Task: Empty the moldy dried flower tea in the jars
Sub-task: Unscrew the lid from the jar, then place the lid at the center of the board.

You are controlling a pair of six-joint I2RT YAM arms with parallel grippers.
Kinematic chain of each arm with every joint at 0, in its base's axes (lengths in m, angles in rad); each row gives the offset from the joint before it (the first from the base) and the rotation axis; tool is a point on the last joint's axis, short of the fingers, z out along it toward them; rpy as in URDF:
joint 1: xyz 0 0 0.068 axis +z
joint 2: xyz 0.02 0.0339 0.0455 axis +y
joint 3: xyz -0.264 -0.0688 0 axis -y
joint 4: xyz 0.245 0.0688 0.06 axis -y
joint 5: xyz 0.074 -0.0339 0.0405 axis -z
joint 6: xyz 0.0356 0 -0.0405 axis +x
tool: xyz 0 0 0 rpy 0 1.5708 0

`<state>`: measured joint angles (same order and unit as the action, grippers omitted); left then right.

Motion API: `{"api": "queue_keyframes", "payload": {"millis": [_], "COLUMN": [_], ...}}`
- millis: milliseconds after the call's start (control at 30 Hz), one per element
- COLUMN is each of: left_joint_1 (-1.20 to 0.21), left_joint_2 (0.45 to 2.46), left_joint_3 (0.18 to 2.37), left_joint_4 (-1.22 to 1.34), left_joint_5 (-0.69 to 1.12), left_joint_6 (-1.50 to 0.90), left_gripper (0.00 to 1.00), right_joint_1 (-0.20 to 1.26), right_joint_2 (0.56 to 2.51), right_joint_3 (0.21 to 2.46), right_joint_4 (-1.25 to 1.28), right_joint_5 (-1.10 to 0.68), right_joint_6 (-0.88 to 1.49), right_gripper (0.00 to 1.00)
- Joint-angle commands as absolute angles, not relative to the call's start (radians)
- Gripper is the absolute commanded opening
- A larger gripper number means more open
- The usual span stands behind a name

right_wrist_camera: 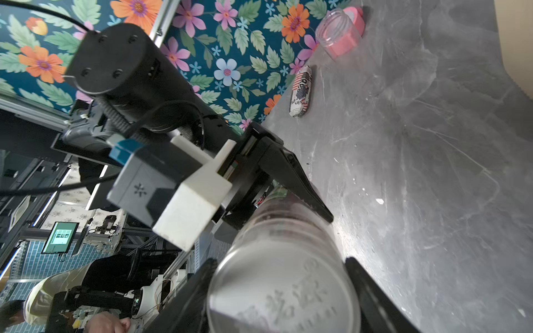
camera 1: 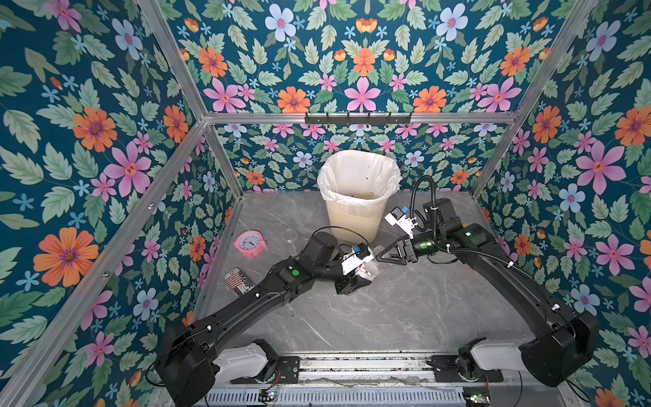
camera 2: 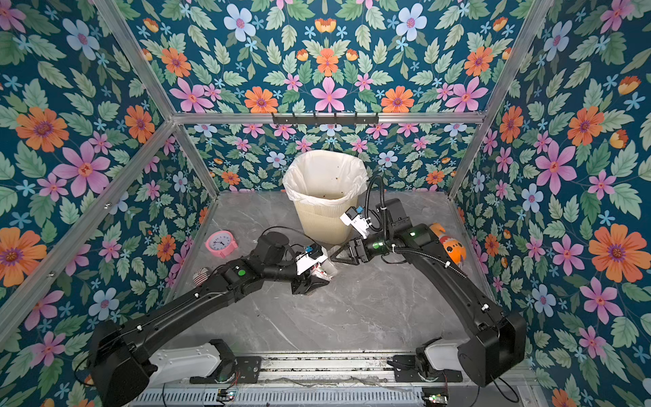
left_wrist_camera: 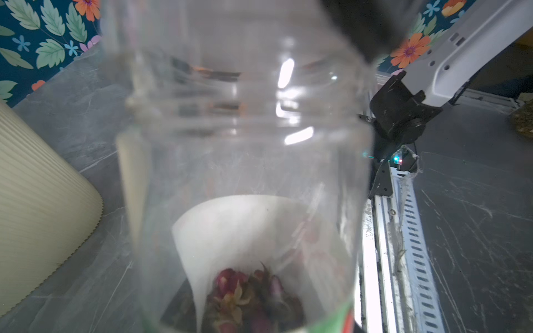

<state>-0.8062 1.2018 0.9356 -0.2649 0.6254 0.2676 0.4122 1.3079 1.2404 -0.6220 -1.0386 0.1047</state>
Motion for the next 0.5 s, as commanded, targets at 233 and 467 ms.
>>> {"api": "queue_keyframes", "payload": {"millis": [233, 467], "left_joint_1": [-0.807, -0.807], "left_joint_2": [1.205, 1.158], "left_joint_3": [0.935, 0.892], "left_joint_4": [-0.281, -0.199], "left_joint_5": [0.721, 0.649], "left_joint_6": [0.290, 0.295], "left_gripper": [0.53, 0.53], "right_joint_1": [0.387, 0.296], "right_joint_2": [1.208, 1.274], "right_joint_3": [1.128, 1.148], "right_joint_4": [-0.360, -0.293], "right_joint_5": [-1.131, -1.140], "right_joint_6": [0.017, 0.256], "right_gripper": [0.62, 0.57]}}
